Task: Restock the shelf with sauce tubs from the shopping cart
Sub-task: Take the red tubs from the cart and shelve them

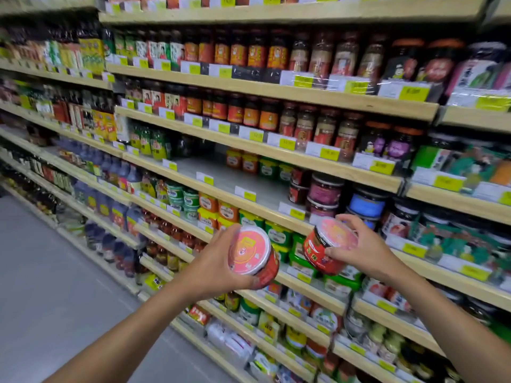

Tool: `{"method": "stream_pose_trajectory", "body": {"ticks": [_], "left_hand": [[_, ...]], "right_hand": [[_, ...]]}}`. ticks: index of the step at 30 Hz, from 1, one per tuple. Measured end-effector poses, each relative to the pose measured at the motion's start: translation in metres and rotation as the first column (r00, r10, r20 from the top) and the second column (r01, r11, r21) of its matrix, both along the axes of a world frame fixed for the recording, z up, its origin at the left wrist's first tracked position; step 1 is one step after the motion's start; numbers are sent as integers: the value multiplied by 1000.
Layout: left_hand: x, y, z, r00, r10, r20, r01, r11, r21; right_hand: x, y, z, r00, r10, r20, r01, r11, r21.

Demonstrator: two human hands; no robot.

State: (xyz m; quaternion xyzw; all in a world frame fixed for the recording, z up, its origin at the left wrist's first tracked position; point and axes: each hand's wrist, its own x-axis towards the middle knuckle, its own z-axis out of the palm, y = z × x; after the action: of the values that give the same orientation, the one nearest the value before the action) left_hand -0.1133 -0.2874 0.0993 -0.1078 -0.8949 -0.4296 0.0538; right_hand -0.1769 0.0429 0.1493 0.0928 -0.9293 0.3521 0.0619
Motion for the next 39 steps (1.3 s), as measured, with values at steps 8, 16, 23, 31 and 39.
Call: {"method": "stream_pose_trajectory", "body": {"ticks": [8, 16, 23, 31, 39], "left_hand": [[-103, -50, 13, 999, -50, -20, 50, 998, -27], [-199, -68, 17, 992, -99, -80, 97, 995, -29], [-268, -85, 3, 974, -206, -94, 208, 978, 12], [-331, -119, -6, 923, -374, -87, 377, 926, 21], [-359, -132, -11, 891, -447, -80, 449, 894, 13]], "right_hand": [[-100, -54, 8, 1000, -10, -16, 10, 1000, -16], [-145, -84, 3, 984, -178, -16, 177, 983, -48], [-172, -121, -18, 914, -396, -89, 387, 916, -101], [-209, -165, -8, 766, -625, -152, 610, 781, -137], [-245, -185, -12, 690, -714, -116, 714, 698, -47]]}}
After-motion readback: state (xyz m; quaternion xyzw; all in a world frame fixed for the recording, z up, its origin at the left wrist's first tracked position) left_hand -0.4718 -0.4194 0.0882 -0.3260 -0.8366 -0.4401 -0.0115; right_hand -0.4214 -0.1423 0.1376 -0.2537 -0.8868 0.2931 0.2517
